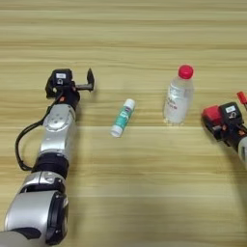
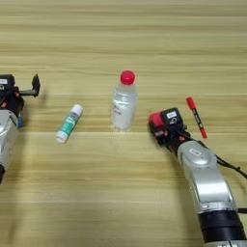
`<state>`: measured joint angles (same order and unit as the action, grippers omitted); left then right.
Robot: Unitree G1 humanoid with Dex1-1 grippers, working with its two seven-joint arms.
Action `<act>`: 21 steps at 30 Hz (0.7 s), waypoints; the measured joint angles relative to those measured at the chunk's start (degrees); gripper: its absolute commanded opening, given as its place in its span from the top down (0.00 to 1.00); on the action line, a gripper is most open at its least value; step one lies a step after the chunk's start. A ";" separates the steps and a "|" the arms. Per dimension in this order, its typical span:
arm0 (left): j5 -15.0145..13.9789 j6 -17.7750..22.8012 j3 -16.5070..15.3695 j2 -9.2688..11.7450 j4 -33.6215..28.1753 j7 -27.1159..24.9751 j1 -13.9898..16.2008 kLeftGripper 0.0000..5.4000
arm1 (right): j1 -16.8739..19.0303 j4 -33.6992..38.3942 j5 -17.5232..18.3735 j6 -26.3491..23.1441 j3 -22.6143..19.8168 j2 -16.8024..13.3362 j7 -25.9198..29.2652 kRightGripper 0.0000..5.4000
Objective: Move the objects on the table
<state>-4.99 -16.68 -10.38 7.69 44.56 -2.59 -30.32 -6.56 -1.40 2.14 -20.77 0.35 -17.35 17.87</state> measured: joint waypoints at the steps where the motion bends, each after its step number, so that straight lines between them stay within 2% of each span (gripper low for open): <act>1: 0.00 0.00 0.00 -0.01 0.00 0.00 0.00 0.00 | -0.13 -0.02 0.05 -0.02 0.24 0.23 0.02 0.56; 3: 0.00 0.00 0.00 -0.01 -0.01 0.01 0.00 0.00 | -0.31 -0.15 0.04 -0.02 0.37 0.56 -0.04 0.56; 4: 0.00 0.00 0.00 -0.01 -0.01 0.02 0.00 0.00 | -0.78 -0.78 0.11 0.02 0.29 0.78 -0.23 0.51; 10: 0.00 0.00 0.02 -0.01 -0.02 0.02 0.00 0.00 | -1.34 -3.07 0.36 0.13 -0.62 1.67 -1.02 0.40; 21: 0.00 0.00 0.02 -0.01 -0.02 0.03 0.00 0.00 | -1.35 -2.43 1.44 1.77 -1.05 2.23 -0.96 0.19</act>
<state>-4.99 -16.68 -10.36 7.68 44.54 -2.56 -30.31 -7.92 -3.83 3.58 -19.00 -0.70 -15.11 16.91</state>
